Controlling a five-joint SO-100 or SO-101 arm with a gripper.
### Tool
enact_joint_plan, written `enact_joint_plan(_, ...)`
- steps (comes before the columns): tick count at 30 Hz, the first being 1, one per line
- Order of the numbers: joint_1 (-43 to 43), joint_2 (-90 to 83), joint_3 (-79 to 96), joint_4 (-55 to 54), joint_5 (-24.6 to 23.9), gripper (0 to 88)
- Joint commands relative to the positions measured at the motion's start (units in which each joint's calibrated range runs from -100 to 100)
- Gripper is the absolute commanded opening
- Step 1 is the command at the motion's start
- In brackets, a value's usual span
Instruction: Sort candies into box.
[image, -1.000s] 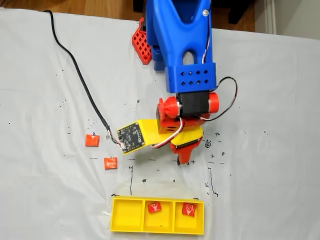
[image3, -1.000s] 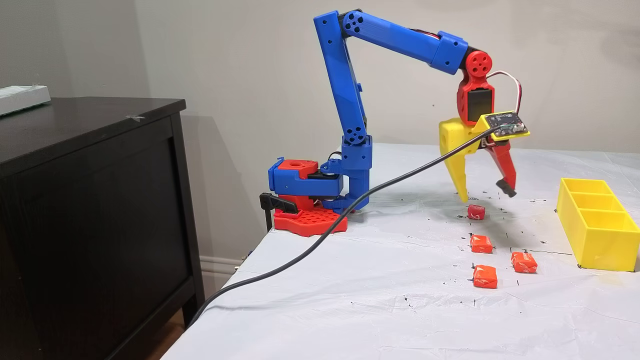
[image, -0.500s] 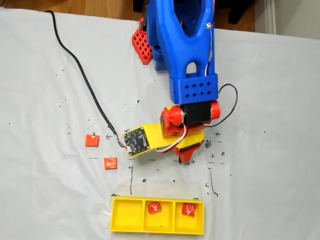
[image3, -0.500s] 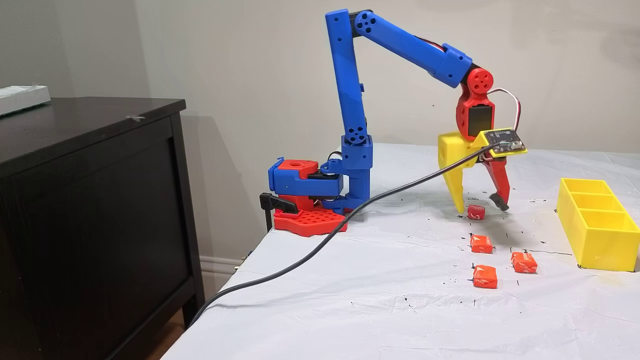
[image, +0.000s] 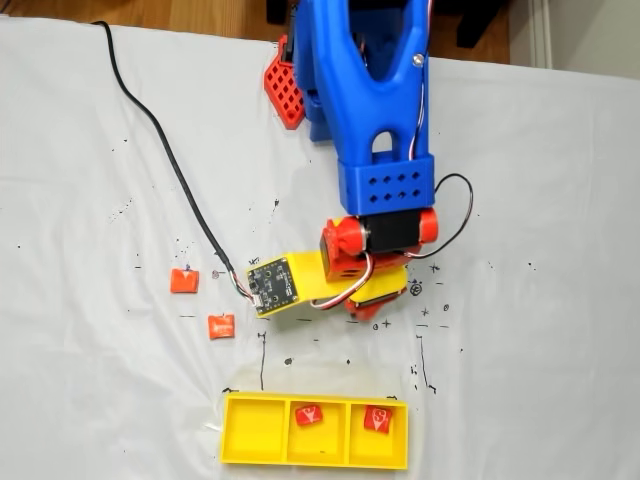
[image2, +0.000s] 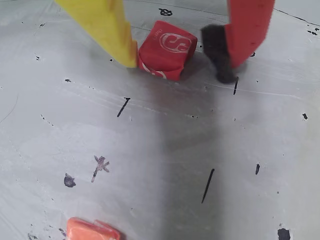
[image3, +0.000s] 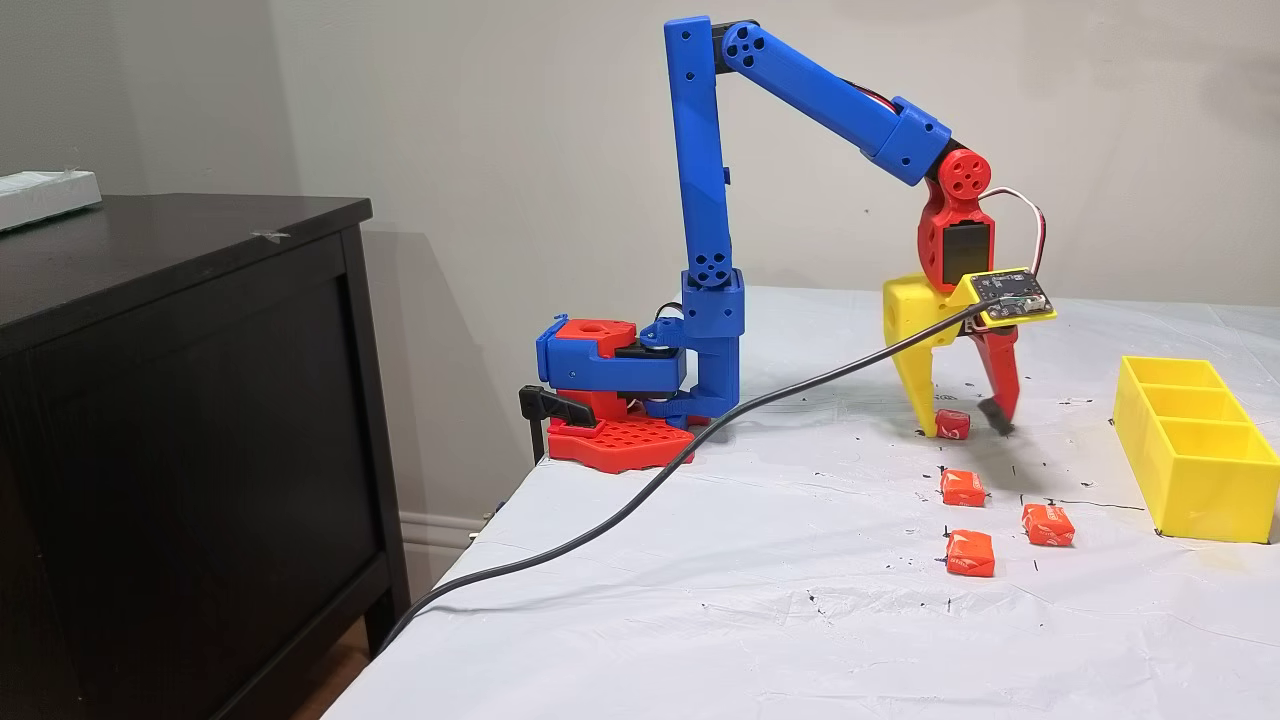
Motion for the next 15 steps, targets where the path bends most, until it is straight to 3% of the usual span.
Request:
enact_joint_plan(1,-0.1,-2.3,0.2,-1.0,0.1,0.2)
enact_joint_plan(15,9.0,-17.1,-11.9,8.4,2.3,0.2)
